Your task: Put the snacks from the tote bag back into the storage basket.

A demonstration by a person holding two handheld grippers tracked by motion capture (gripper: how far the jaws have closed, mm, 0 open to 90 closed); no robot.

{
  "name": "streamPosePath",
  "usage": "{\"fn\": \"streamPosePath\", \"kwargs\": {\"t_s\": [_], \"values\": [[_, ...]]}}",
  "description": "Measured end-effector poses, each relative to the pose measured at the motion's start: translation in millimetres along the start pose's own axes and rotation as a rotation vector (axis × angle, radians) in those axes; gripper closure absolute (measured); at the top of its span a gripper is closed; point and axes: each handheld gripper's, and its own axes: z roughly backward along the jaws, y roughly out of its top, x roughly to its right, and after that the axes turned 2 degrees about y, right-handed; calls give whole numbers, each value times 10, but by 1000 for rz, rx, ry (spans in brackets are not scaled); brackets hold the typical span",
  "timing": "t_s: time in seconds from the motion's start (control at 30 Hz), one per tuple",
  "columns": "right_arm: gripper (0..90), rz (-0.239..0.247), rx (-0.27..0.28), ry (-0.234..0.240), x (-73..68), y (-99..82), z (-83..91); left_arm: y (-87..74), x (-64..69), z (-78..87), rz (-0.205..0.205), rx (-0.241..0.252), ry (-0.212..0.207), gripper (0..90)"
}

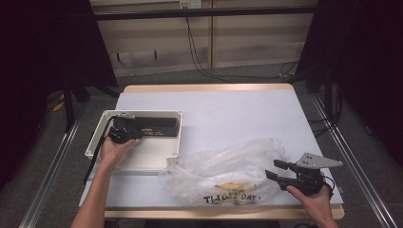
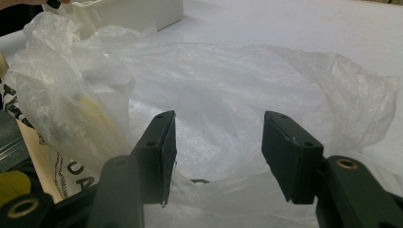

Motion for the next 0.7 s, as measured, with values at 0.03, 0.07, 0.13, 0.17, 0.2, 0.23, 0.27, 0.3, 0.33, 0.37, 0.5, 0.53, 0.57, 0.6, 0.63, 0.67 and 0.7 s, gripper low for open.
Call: {"fn": "streamPosePath", "kwargs": {"t_s": [0.03, 0.07, 0.13, 0.17, 0.2, 0.23, 0.27, 0.3, 0.33, 0.37, 0.5, 0.53, 0.57, 0.6, 0.63, 0.67, 0.7], "values": [[456, 0, 0, 0, 1, -2, 0, -1, 5, -4, 0, 10, 17, 900], [456, 0, -1, 1, -2, -3, 2, 0, -2, -2, 4, 15, 9, 900], [456, -2, 2, 1, -2, -5, 4, 6, -8, 0, 11, 21, 6, 900], [456, -1, 2, 1, 0, -7, 4, 13, -10, 1, 4, 15, 7, 900], [456, -4, 1, -1, -1, -8, 7, 17, -11, 3, -5, 12, 4, 900], [456, -4, 2, -2, -2, -8, 8, 20, -7, 6, -7, 9, 8, 900], [456, -4, 3, -2, -4, -7, 10, 20, -1, 5, -2, 12, 9, 900], [456, -4, 4, -1, -6, -6, 11, 18, 0, 6, -3, 11, 11, 900], [456, -4, 3, 0, -6, -4, 9, 16, 2, 5, -4, 9, 7, 900], [456, -2, 4, 3, -6, -3, 4, 14, 8, 7, -8, 4, 4, 900], [456, -1, 1, 5, -8, -2, -9, 13, 10, 16, -9, -3, 1, 900], [456, -3, -2, 5, -8, -3, -9, 13, 12, 15, -8, 0, 1, 900], [456, -3, -2, 5, -5, -5, -8, 14, 11, 20, -10, -3, -8, 900], [456, -1, -1, 4, 0, -6, -8, 11, 16, 26, -15, -5, 0, 900], [456, -5, 0, 1, -1, -7, -4, 6, 22, 30, -19, 5, 5, 900], [456, -3, 2, 1, 1, -8, -2, 2, 32, 38, -20, 5, 3, 900], [456, -1, 3, 0, 3, -8, -2, -4, 40, 45, -27, 7, -3, 900]]}}
